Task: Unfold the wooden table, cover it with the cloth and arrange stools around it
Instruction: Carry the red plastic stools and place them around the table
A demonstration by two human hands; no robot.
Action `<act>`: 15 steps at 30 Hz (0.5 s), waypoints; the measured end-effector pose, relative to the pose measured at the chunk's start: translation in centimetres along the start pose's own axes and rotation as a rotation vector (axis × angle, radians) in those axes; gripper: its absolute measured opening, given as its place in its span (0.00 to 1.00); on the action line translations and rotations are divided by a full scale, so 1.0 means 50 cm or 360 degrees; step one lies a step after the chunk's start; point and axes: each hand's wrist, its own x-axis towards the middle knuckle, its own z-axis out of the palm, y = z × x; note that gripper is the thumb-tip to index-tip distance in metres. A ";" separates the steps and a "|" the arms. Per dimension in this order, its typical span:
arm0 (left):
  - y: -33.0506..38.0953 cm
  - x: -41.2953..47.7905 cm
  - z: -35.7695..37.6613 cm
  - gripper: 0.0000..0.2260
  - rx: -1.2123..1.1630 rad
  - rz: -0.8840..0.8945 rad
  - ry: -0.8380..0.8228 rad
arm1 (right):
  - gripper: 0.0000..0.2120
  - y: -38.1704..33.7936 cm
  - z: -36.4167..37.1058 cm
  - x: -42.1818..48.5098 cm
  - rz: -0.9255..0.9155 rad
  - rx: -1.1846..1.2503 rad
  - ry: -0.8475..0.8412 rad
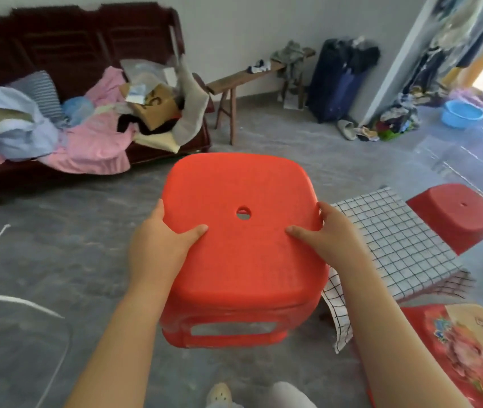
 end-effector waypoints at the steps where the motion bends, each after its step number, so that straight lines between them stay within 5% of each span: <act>1: 0.018 0.044 0.012 0.43 0.0012 0.0033 -0.0031 | 0.35 0.000 0.000 0.037 0.0027 0.0015 0.0003; 15: 0.367 0.516 0.226 0.39 0.0182 0.0317 -0.0136 | 0.33 0.022 -0.087 0.574 0.0102 0.0233 0.0006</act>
